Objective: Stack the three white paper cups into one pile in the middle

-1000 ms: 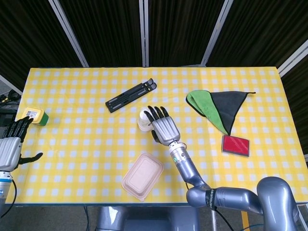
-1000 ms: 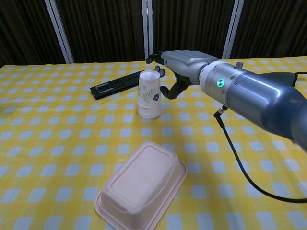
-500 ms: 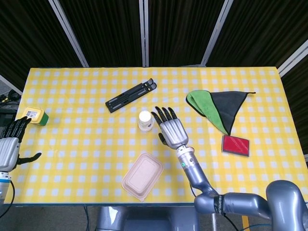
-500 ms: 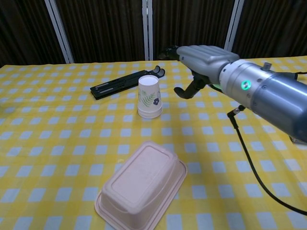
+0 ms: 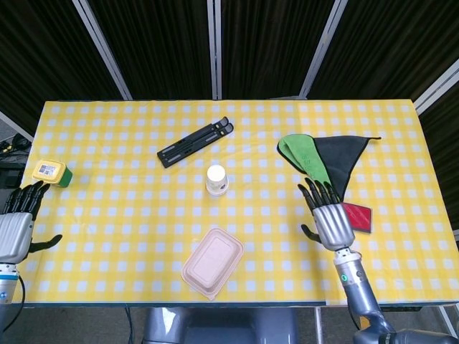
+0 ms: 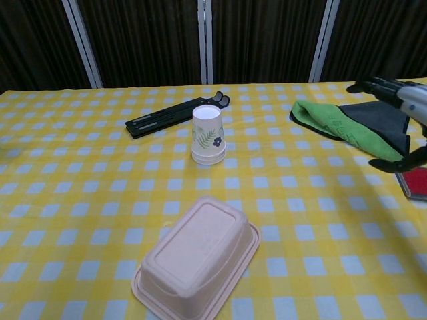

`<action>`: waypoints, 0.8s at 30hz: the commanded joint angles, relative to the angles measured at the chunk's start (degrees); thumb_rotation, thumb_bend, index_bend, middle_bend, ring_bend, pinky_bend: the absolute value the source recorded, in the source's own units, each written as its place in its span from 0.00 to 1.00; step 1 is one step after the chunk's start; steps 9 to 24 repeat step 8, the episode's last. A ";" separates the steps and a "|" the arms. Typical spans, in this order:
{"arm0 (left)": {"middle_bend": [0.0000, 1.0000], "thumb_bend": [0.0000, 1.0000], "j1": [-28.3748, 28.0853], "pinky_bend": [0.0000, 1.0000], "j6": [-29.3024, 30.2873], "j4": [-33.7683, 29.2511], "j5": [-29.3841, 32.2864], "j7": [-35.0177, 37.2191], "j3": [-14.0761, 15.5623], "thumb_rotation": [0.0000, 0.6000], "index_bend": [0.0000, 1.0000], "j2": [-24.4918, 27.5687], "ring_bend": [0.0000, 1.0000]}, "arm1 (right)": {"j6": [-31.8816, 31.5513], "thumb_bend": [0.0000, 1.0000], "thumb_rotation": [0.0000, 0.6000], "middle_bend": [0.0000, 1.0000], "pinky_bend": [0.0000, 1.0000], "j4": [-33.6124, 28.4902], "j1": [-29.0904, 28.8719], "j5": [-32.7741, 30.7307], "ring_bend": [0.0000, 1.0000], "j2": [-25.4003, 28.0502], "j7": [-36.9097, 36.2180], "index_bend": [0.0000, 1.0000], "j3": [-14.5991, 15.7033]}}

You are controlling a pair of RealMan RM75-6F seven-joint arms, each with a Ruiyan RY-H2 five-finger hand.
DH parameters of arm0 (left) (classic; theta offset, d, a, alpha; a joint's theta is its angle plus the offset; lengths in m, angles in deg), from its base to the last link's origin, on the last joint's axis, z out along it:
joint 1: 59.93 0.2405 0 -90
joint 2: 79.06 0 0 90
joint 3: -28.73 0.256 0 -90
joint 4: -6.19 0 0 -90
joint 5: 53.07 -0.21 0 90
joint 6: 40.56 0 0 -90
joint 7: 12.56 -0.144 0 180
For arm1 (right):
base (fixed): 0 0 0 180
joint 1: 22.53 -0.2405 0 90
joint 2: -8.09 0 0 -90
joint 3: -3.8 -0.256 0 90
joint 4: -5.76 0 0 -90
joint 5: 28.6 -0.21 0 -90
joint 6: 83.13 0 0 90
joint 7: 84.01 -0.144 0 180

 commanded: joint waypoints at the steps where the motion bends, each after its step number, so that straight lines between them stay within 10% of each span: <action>1: 0.00 0.05 1.14 0.00 1.53 1.29 -0.12 -1.14 0.64 1.00 0.00 -1.29 0.00 | -3.33 0.15 1.00 0.00 0.00 2.84 4.51 2.63 0.00 2.35 -4.41 0.02 2.02; 24: 0.00 0.05 2.78 0.00 3.95 2.84 -0.99 -2.66 1.39 1.00 0.00 -2.93 0.00 | -6.98 0.15 1.00 0.00 0.00 6.50 9.83 5.06 0.00 4.49 -9.63 0.02 2.53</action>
